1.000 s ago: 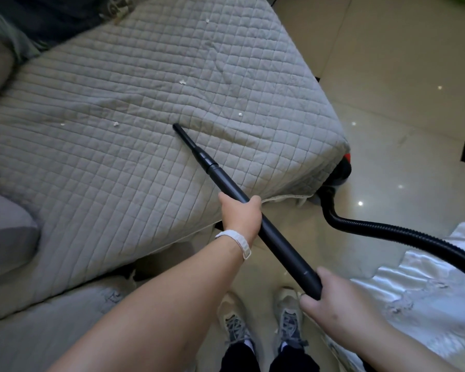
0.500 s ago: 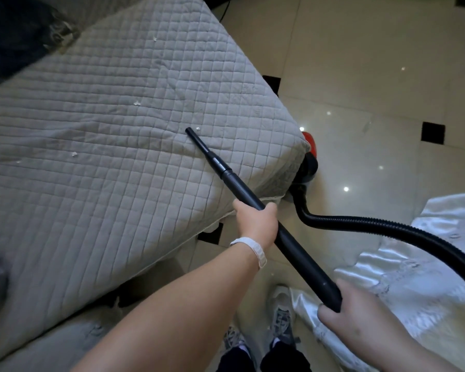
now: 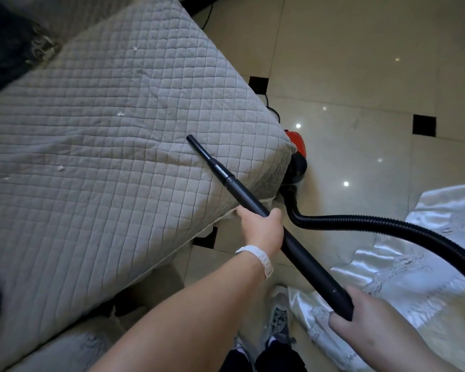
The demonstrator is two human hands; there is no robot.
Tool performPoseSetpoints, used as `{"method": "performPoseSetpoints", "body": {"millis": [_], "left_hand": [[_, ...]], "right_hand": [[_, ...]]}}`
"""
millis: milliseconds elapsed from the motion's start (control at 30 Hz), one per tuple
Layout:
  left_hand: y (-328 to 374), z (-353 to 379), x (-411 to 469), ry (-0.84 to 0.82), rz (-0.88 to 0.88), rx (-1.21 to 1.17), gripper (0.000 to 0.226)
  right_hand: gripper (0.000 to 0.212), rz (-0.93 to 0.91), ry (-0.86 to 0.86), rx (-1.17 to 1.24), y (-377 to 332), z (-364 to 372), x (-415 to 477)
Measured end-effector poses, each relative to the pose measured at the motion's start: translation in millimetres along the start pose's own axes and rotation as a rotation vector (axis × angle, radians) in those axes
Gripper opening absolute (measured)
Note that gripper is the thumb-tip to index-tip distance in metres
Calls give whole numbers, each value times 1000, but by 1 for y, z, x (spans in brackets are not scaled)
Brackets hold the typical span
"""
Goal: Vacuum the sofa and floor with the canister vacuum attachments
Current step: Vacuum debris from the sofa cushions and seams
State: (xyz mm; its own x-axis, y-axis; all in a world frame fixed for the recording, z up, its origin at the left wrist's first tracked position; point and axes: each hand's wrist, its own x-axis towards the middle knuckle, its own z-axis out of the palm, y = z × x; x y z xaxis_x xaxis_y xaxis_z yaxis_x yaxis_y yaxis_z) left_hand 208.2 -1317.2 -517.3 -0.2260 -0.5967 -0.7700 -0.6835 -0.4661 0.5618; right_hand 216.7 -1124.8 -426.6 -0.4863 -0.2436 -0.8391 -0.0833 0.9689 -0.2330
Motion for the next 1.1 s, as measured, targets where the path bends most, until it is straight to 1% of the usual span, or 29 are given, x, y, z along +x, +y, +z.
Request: {"method": "performPoseSetpoints", "body": {"millis": [100,200,333,567,700,800,1100], "left_hand": [[-1,7,-6,1,-10,0,62],[-1,12,-8,8,-18,-16,62],[4,15,-10,40,-42,-23,56],[22,9,3,100,-43,-80,45],[32,-6,17,119,-45,-99,44],[43,-18,32,128,-41,-126,39],[91,-46,68,135,-50,-181,41]], "right_hand": [[16,4,-14,-11,4,-7,-1],[16,-7,-9,-28,6,-16,-2],[11,-6,-35,-51,8,-27,2],[14,-86,-30,-131,-3,-49,22],[15,-124,-35,-147,-23,-50,34],[16,-146,-25,-173,-44,-54,44],[20,-174,34,-253,-109,-85,60]]}}
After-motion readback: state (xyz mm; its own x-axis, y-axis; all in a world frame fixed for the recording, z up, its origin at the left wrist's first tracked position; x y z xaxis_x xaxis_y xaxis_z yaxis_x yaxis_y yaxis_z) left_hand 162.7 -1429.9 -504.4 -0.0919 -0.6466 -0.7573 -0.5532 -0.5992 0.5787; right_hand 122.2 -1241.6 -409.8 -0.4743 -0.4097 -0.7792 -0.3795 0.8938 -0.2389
